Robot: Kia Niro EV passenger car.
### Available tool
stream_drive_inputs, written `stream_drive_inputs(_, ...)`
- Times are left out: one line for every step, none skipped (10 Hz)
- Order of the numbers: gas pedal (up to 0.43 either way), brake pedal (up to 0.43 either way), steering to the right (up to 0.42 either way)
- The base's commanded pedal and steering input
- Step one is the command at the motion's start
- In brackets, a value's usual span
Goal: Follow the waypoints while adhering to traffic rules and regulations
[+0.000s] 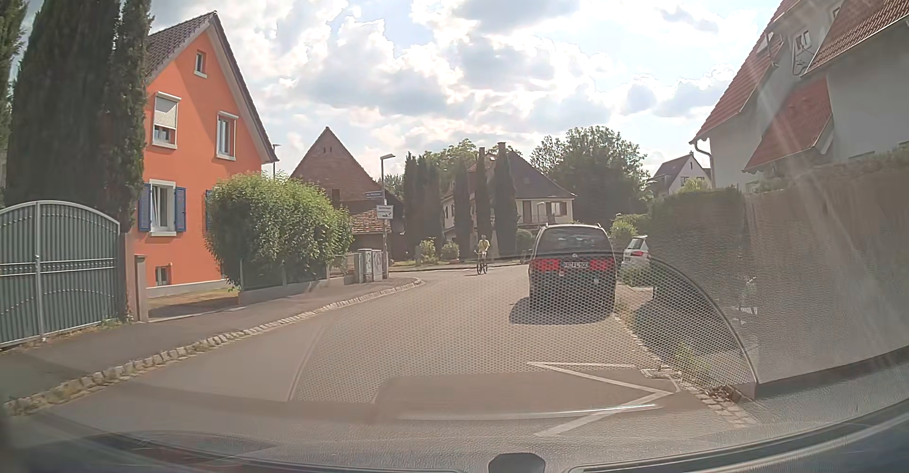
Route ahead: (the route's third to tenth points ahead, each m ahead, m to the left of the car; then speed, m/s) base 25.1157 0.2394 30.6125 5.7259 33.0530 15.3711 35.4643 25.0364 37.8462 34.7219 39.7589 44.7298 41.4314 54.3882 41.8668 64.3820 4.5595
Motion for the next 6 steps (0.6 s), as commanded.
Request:
stream_drive_inputs(0.0,0.25,0.048)
stream_drive_inputs(0.0,0.25,0.046)
stream_drive_inputs(0.0,0.25,0.043)
stream_drive_inputs(0.0,0.25,0.036)
stream_drive_inputs(0.0,0.25,0.032)
stream_drive_inputs(0.0,0.25,0.028)
